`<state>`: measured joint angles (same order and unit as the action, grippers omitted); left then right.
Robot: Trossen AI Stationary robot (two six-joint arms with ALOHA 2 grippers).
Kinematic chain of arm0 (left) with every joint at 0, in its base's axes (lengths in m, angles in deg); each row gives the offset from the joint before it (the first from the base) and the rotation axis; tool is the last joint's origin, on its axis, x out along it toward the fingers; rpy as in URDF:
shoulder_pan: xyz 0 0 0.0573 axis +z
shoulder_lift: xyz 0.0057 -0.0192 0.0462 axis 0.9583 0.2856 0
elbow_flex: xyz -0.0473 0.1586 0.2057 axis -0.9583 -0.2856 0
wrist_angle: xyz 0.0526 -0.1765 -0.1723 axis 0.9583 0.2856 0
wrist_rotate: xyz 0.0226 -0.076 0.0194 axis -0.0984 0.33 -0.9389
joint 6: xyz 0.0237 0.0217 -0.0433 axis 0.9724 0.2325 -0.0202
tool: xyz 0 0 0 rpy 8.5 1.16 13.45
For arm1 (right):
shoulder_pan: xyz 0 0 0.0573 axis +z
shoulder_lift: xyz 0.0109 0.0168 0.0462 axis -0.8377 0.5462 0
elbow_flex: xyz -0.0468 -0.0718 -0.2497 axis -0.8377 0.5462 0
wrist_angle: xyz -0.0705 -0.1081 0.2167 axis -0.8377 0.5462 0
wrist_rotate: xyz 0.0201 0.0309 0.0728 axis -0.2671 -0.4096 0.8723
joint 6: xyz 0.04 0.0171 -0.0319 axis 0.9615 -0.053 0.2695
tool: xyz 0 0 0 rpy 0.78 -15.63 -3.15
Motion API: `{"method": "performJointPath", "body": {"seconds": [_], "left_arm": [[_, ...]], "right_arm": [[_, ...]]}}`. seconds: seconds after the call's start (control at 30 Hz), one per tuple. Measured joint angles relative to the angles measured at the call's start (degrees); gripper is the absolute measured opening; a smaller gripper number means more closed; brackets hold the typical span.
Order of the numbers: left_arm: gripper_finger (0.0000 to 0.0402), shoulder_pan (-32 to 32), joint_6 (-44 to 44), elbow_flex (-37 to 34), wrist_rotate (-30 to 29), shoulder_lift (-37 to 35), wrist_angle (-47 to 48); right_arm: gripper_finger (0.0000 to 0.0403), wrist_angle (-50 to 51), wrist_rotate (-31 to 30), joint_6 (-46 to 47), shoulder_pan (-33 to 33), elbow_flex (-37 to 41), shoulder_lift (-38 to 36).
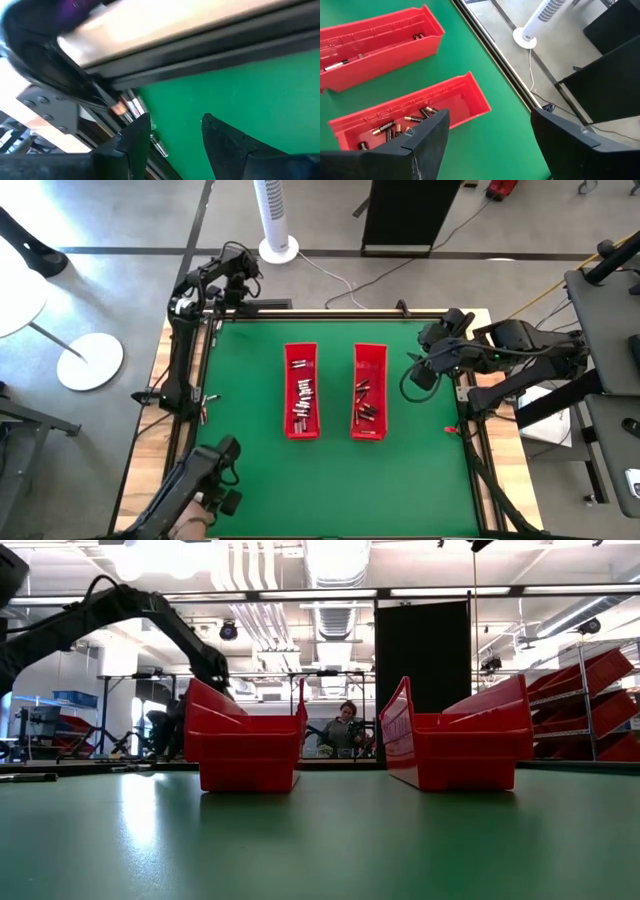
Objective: Sort batteries
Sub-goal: Put the silver battery into the left red bin
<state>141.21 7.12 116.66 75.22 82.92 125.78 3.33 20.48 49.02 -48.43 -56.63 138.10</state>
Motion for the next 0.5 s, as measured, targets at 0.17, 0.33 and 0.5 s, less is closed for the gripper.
{"method": "performJointPath", "body": {"seconds": [0.17, 0.33, 0.5], "left_arm": [[0.0157, -0.18, -3.55, -6.41, 0.52, -5.06, -2.72], [0.0157, -1.14, -6.30, -15.76, 1.71, -11.12, -7.59], [0.0157, -1.49, -7.53, -27.66, 0.49, -16.96, -13.54]], "right_arm": [[0.0267, 0.00, 0.00, 0.04, 0.00, 0.00, -0.03], [0.0266, 0.37, -0.02, -0.20, 0.00, 0.00, -0.27], [0.0274, 1.97, -0.27, -1.45, 0.00, 0.02, -0.72]]}}
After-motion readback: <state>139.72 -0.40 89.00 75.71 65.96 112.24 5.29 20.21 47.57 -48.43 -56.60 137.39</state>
